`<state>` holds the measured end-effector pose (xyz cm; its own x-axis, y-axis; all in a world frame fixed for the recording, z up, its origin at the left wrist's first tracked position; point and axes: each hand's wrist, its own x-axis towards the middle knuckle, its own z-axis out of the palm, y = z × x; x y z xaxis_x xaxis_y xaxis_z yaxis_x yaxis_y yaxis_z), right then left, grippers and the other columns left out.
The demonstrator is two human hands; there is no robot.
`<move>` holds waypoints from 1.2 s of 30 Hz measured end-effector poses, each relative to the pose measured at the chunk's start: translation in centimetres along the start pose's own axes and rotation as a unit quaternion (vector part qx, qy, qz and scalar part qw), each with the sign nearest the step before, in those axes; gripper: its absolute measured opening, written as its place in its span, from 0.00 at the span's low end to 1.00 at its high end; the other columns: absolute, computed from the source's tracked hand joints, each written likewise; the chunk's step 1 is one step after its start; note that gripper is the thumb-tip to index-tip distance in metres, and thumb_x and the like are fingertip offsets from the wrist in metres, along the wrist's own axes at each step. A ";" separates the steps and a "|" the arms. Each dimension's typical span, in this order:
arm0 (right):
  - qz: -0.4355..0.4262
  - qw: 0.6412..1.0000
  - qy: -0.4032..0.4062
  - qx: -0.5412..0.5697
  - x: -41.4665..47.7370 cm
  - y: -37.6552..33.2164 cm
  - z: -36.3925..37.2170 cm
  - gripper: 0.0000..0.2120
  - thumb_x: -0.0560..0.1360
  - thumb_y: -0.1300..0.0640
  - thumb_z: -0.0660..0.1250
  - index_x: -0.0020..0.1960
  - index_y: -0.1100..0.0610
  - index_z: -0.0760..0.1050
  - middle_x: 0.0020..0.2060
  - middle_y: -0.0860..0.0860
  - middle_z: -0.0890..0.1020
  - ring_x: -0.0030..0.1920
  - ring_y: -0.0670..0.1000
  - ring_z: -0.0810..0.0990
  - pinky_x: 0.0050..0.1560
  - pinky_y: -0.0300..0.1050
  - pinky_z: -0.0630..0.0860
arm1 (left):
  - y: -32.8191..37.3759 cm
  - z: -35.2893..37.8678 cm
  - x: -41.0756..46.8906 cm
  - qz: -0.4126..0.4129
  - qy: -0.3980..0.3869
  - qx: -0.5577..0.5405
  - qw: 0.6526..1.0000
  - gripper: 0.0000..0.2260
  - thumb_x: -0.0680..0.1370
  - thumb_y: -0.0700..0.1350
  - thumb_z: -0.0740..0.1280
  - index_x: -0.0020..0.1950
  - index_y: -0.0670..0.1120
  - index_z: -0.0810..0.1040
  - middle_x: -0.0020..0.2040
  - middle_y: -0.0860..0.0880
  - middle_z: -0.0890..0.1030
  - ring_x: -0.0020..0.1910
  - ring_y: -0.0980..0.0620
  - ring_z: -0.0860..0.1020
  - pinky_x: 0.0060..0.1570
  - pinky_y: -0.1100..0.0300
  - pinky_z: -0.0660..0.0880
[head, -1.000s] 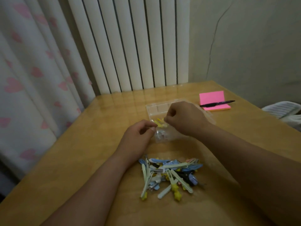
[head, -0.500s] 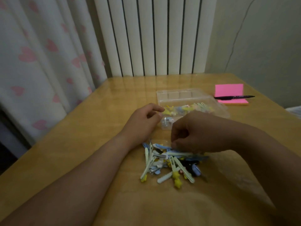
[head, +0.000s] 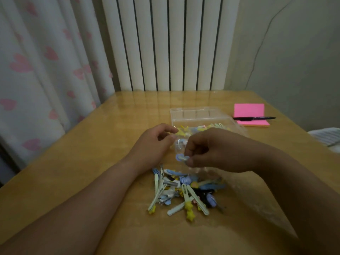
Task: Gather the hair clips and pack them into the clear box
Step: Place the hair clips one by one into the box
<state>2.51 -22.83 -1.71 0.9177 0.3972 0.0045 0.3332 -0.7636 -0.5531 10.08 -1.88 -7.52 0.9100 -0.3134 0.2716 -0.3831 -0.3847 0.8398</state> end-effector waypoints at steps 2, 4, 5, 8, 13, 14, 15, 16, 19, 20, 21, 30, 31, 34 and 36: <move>0.002 0.998 0.036 0.045 0.0 0.5 -0.5 0.03 0.77 0.49 0.75 0.49 0.47 0.83 0.42 0.49 0.85 0.42 0.48 0.83 0.47 0.49 0.81 | -0.1 0.0 0.0 -0.003 0.001 -0.003 1.000 0.06 0.83 0.47 0.69 0.58 0.55 0.84 0.49 0.43 0.84 0.49 0.41 0.81 0.54 0.43 0.78; 0.015 0.999 0.007 0.046 -0.1 0.8 -0.6 0.02 0.77 0.50 0.76 0.49 0.46 0.84 0.42 0.47 0.86 0.42 0.46 0.85 0.49 0.49 0.83 | -0.1 0.0 0.0 -0.004 0.001 -0.006 1.000 0.06 0.83 0.48 0.69 0.58 0.55 0.84 0.48 0.45 0.84 0.48 0.44 0.81 0.54 0.46 0.78; 0.020 0.999 -0.026 0.034 -0.1 0.8 -0.4 0.02 0.77 0.50 0.76 0.50 0.46 0.85 0.42 0.45 0.87 0.42 0.44 0.85 0.49 0.47 0.84 | -0.2 0.0 0.0 -0.004 0.001 -0.006 1.000 0.06 0.83 0.48 0.69 0.59 0.55 0.84 0.48 0.46 0.84 0.48 0.45 0.81 0.54 0.47 0.78; 0.024 0.997 -0.079 0.007 0.0 0.4 0.2 0.08 0.78 0.51 0.75 0.57 0.46 0.85 0.42 0.41 0.87 0.41 0.41 0.86 0.45 0.42 0.83 | -0.3 0.0 0.0 -0.002 -0.001 -0.006 1.000 0.07 0.84 0.48 0.68 0.59 0.55 0.84 0.47 0.49 0.82 0.43 0.53 0.78 0.53 0.50 0.78; 0.035 0.997 -0.047 0.042 -0.2 0.7 -0.7 0.13 0.77 0.49 0.75 0.61 0.44 0.82 0.45 0.46 0.88 0.44 0.45 0.86 0.53 0.49 0.83 | -0.3 -0.1 0.1 -0.001 -0.003 -0.006 1.000 0.07 0.84 0.47 0.68 0.60 0.54 0.83 0.49 0.49 0.83 0.47 0.52 0.80 0.52 0.55 0.78; 0.034 0.997 -0.044 0.050 -0.3 0.8 -1.0 0.10 0.78 0.49 0.75 0.59 0.44 0.83 0.45 0.47 0.88 0.44 0.45 0.86 0.51 0.46 0.82 | -0.3 0.0 0.1 -0.001 -0.004 -0.007 1.000 0.07 0.84 0.48 0.68 0.60 0.54 0.83 0.49 0.49 0.83 0.48 0.51 0.80 0.53 0.54 0.78; 0.030 0.997 -0.038 0.056 -0.5 0.8 -1.1 0.08 0.78 0.50 0.74 0.57 0.45 0.84 0.45 0.47 0.87 0.43 0.44 0.85 0.47 0.41 0.81 | -0.3 0.0 0.2 -0.001 -0.004 -0.007 1.000 0.07 0.84 0.48 0.68 0.60 0.55 0.83 0.49 0.49 0.83 0.49 0.50 0.81 0.53 0.53 0.78; 0.025 0.997 -0.025 0.066 -0.5 0.7 -1.2 0.05 0.79 0.51 0.73 0.55 0.46 0.85 0.44 0.47 0.87 0.41 0.44 0.83 0.43 0.37 0.79 | -0.4 0.0 0.2 -0.001 -0.005 -0.009 1.000 0.07 0.84 0.48 0.68 0.60 0.55 0.83 0.49 0.49 0.83 0.49 0.50 0.81 0.53 0.52 0.78; 0.033 0.985 0.093 0.140 -0.2 0.9 -1.8 0.04 0.80 0.54 0.70 0.51 0.51 0.84 0.41 0.49 0.86 0.38 0.45 0.82 0.39 0.38 0.78 | -0.5 0.0 0.3 -0.002 -0.009 -0.011 1.000 0.07 0.84 0.49 0.67 0.60 0.56 0.83 0.49 0.52 0.83 0.49 0.51 0.81 0.53 0.51 0.79; 0.045 0.975 0.146 0.160 0.2 1.1 -2.1 0.04 0.81 0.54 0.70 0.50 0.52 0.84 0.41 0.50 0.86 0.38 0.46 0.82 0.38 0.40 0.77 | -0.5 -0.1 0.3 -0.002 -0.010 -0.013 1.000 0.07 0.84 0.50 0.67 0.60 0.57 0.83 0.50 0.52 0.83 0.50 0.52 0.81 0.53 0.51 0.79; 0.064 0.965 0.195 0.164 0.7 1.3 -2.4 0.04 0.80 0.54 0.71 0.50 0.53 0.84 0.40 0.50 0.86 0.38 0.47 0.82 0.38 0.41 0.76 | -0.6 -0.1 0.4 -0.003 -0.011 -0.013 1.000 0.07 0.84 0.50 0.67 0.60 0.57 0.83 0.50 0.52 0.83 0.50 0.52 0.81 0.53 0.52 0.80; 0.189 0.969 0.136 -0.085 5.6 2.5 -1.7 0.03 0.76 0.52 0.77 0.46 0.51 0.86 0.42 0.47 0.86 0.43 0.46 0.83 0.48 0.47 0.82 | -0.7 -0.1 0.4 0.000 -0.013 -0.011 1.000 0.07 0.84 0.50 0.68 0.60 0.56 0.83 0.49 0.53 0.82 0.48 0.57 0.80 0.48 0.60 0.77; 0.198 0.968 0.120 -0.093 5.8 2.5 -1.7 0.03 0.76 0.53 0.77 0.47 0.52 0.86 0.43 0.48 0.86 0.44 0.47 0.83 0.49 0.47 0.82 | -0.7 -0.1 0.4 0.000 -0.014 -0.012 1.000 0.07 0.84 0.50 0.68 0.60 0.56 0.83 0.49 0.53 0.83 0.48 0.57 0.80 0.48 0.60 0.77; 0.221 0.964 0.116 -0.093 6.4 2.4 -1.4 0.04 0.75 0.56 0.77 0.47 0.57 0.87 0.42 0.53 0.87 0.44 0.53 0.85 0.50 0.51 0.85 | -0.8 -0.1 0.4 -0.001 -0.013 -0.015 1.000 0.07 0.83 0.50 0.68 0.60 0.57 0.83 0.48 0.54 0.83 0.48 0.56 0.81 0.51 0.55 0.79; 0.229 0.960 0.136 -0.089 6.7 2.3 -0.9 0.05 0.74 0.56 0.77 0.46 0.58 0.87 0.41 0.54 0.87 0.44 0.55 0.86 0.50 0.54 0.86 | -0.8 -0.1 0.5 0.000 -0.013 -0.016 1.000 0.07 0.83 0.50 0.68 0.59 0.57 0.83 0.48 0.54 0.83 0.48 0.55 0.81 0.52 0.54 0.80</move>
<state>9.63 -22.42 -2.19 0.9911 -0.1305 0.0245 -0.1101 -0.9107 -0.3982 10.81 -1.62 -7.99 0.9052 -0.3358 0.2606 -0.3782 -0.3564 0.8544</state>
